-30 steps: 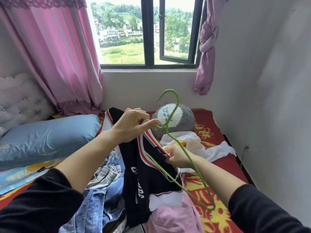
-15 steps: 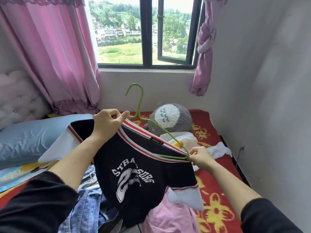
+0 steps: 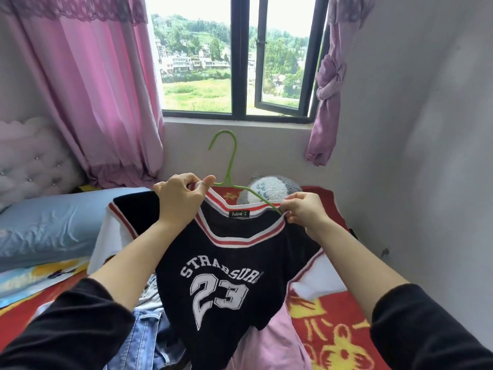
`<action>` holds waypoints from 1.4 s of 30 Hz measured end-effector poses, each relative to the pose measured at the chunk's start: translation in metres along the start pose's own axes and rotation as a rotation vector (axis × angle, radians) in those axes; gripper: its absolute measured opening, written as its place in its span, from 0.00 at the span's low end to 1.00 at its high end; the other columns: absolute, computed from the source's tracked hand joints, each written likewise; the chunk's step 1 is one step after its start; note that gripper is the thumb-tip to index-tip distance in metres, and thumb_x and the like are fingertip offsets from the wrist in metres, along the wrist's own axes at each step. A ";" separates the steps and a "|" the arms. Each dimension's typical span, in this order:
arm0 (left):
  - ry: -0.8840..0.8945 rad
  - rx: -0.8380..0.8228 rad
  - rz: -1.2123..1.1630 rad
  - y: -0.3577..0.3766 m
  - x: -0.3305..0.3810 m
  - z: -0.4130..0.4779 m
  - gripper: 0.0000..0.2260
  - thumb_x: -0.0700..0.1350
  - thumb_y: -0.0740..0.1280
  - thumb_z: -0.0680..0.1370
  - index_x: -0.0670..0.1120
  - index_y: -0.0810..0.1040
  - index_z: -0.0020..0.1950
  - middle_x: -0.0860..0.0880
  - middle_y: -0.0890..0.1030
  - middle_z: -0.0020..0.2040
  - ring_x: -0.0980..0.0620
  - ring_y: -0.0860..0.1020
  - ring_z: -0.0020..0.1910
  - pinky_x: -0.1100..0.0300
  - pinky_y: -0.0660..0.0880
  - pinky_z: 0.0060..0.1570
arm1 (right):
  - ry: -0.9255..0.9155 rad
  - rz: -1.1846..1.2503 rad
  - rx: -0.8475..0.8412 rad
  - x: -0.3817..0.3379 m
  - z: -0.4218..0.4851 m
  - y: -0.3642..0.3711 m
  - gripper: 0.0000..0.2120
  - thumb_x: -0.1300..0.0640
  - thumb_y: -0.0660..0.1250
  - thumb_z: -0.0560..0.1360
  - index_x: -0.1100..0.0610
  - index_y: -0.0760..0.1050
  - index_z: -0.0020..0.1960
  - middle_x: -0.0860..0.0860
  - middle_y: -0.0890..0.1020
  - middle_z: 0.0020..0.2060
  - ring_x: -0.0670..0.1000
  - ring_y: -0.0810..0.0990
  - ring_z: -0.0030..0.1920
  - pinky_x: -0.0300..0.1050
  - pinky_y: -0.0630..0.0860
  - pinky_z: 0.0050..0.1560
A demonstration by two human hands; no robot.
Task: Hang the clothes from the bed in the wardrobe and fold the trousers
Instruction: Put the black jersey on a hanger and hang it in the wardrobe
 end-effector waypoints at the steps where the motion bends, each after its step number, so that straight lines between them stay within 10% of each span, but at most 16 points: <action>1: -0.011 0.013 -0.007 -0.004 0.004 0.001 0.21 0.59 0.67 0.75 0.45 0.74 0.30 0.57 0.66 0.24 0.54 0.71 0.31 0.52 0.59 0.54 | -0.033 -0.006 0.004 -0.015 0.000 0.006 0.04 0.70 0.70 0.69 0.62 0.77 0.40 0.52 0.78 0.28 0.45 0.74 0.24 0.36 0.71 0.25; 14: -0.122 0.184 -0.205 -0.125 0.061 -0.008 0.21 0.61 0.67 0.74 0.43 0.79 0.37 0.53 0.73 0.26 0.56 0.70 0.28 0.40 0.74 0.55 | -0.932 -0.569 0.116 -0.164 -0.068 0.046 0.12 0.51 0.64 0.79 0.56 0.81 0.55 0.52 0.81 0.48 0.48 0.77 0.42 0.35 0.69 0.39; 18: -0.035 0.168 -0.100 -0.171 0.095 -0.026 0.21 0.64 0.62 0.73 0.47 0.78 0.38 0.54 0.72 0.25 0.60 0.69 0.23 0.62 0.69 0.33 | -0.980 -0.412 0.143 -0.194 -0.089 0.044 0.14 0.47 0.62 0.79 0.54 0.82 0.56 0.51 0.82 0.47 0.45 0.75 0.42 0.34 0.67 0.40; 28: -0.186 0.322 0.194 -0.317 0.097 -0.128 0.14 0.61 0.64 0.72 0.53 0.81 0.47 0.50 0.83 0.44 0.50 0.80 0.45 0.47 0.77 0.53 | -1.047 -0.231 -0.035 -0.228 -0.174 0.116 0.11 0.44 0.64 0.77 0.51 0.76 0.43 0.47 0.75 0.37 0.43 0.71 0.34 0.36 0.60 0.32; 42: -0.341 0.791 0.495 -0.556 0.078 -0.313 0.13 0.56 0.68 0.75 0.48 0.83 0.49 0.53 0.83 0.46 0.50 0.79 0.50 0.42 0.70 0.61 | -1.107 0.006 -0.535 -0.231 -0.385 0.314 0.09 0.59 0.65 0.72 0.61 0.83 0.39 0.53 0.77 0.37 0.46 0.70 0.36 0.36 0.60 0.38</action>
Point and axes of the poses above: each hand's wrist, its own z-axis towards the middle knuckle, its own y-axis out of the palm, x = y × z, the point moved 7 cm from there along z, towards the middle knuckle
